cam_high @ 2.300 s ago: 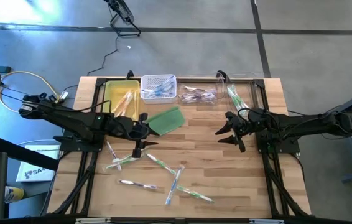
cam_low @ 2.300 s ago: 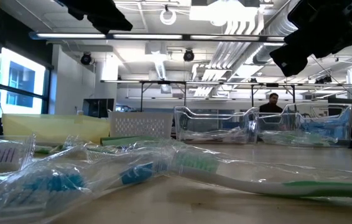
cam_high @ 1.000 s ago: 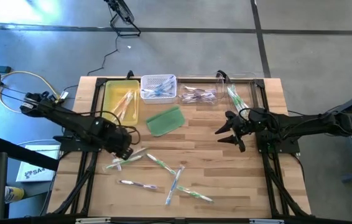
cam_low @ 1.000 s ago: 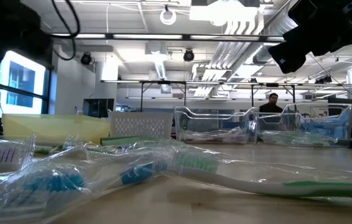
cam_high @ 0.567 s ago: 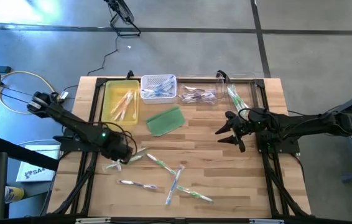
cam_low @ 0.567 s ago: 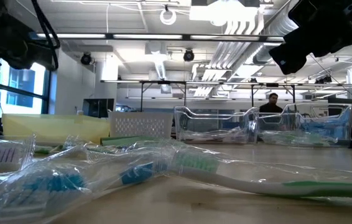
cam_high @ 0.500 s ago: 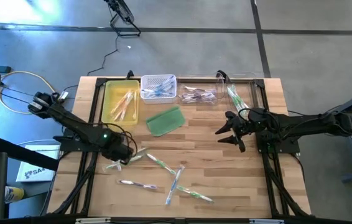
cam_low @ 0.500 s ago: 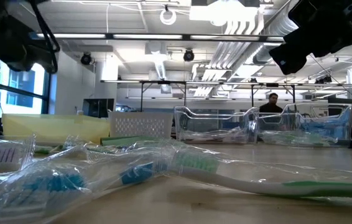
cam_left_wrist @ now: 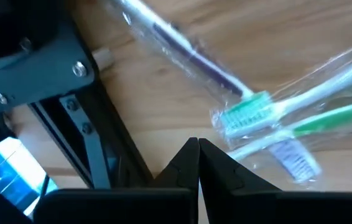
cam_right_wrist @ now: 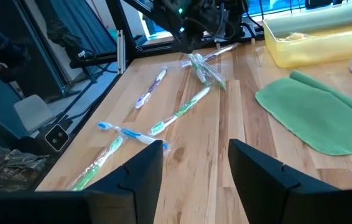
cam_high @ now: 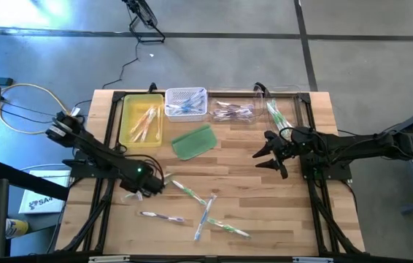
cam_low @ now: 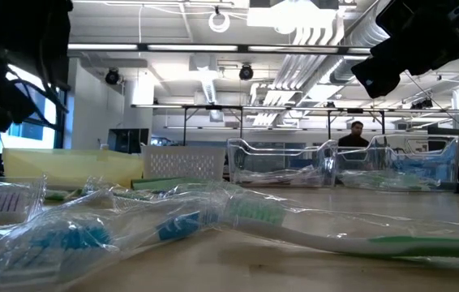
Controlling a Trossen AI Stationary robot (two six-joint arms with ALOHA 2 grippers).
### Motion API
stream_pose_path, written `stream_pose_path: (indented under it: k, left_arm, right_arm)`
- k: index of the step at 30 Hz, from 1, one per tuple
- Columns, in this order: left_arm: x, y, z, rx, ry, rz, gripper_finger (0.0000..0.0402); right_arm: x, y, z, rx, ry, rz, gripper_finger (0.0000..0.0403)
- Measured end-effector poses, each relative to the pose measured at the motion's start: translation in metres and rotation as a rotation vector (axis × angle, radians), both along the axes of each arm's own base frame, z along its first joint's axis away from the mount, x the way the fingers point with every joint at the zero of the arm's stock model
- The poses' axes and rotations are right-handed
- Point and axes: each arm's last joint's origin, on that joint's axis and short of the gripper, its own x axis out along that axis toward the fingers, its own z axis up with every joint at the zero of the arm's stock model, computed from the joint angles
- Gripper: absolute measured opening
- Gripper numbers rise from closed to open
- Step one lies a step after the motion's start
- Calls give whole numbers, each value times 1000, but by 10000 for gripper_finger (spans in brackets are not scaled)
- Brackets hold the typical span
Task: Pick & Place Toothbrushes
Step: Adjust the toothbrushes
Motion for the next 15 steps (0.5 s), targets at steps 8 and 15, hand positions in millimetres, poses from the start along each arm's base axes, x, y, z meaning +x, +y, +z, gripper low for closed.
stream_pose_path:
  k: [8,15]
  left_arm:
    - [7,-8,-18,11,36,-19,0]
    - [20,-12,-28,51,-89,-54,0]
  right_arm:
    - [0,0,0,0,2,0,175]
    - [0,0,0,0,4,0,175]
